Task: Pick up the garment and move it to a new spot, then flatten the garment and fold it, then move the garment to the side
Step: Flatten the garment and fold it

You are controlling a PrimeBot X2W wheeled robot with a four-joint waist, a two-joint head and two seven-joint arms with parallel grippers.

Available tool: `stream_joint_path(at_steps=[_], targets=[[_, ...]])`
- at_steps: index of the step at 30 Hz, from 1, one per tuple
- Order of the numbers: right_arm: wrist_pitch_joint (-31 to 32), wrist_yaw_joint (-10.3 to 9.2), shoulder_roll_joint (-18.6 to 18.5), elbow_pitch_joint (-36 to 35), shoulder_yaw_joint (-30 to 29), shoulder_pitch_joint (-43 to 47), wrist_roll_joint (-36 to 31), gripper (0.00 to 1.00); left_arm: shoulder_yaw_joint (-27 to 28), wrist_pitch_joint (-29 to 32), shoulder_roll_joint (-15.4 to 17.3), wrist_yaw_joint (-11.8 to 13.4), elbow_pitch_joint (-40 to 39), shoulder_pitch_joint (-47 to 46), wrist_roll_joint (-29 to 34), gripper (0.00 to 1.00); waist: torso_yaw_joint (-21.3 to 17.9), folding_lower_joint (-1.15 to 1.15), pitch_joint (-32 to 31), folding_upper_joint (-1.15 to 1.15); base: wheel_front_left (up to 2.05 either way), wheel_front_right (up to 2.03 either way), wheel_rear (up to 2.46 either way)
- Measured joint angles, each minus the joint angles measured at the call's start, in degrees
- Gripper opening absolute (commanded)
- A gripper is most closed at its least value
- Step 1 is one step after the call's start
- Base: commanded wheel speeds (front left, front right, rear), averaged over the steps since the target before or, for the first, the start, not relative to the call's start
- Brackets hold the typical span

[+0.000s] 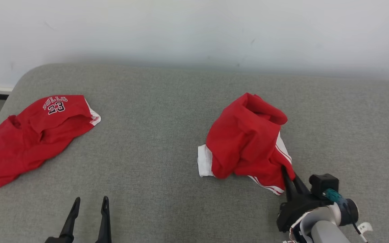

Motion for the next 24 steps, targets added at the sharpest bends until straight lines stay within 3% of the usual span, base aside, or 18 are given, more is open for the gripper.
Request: stream_joint_path(at_steps=[13,17,23,24], targets=[[0.0,0.00,0.0,-26.3,-7.6,18.4,-0.5,0.00,-1.3,0.0,0.0,0.1,-0.4,1.8,0.1,1.00,-3.9,-0.01,-2.7,0.00,0.00,0.00,0.00],[0.0,0.00,0.0,-29.9,-9.8,25.0,1.0,0.00,-1.5,0.0,0.0,0.1,-0.6,1.8,0.1,1.00,-4.7,-0.01,-2.6,0.00,0.00,0.00,0.00],[0.0,0.00,0.0,-29.8,-9.9,29.9,3.0,0.00,-1.5,0.0,0.0,0.1,-0.6,1.8,0.0,1.00,-5.2,-0.01,-2.2,0.00,0.00,0.00,0.00],[0.0,0.00,0.0,-30.1,-9.9,29.9,3.0,0.36,-1.5,0.0,0.0,0.1,-0.5,1.8,0.0,1.00,-5.3,-0.01,-2.2,0.00,0.00,0.00,0.00]])
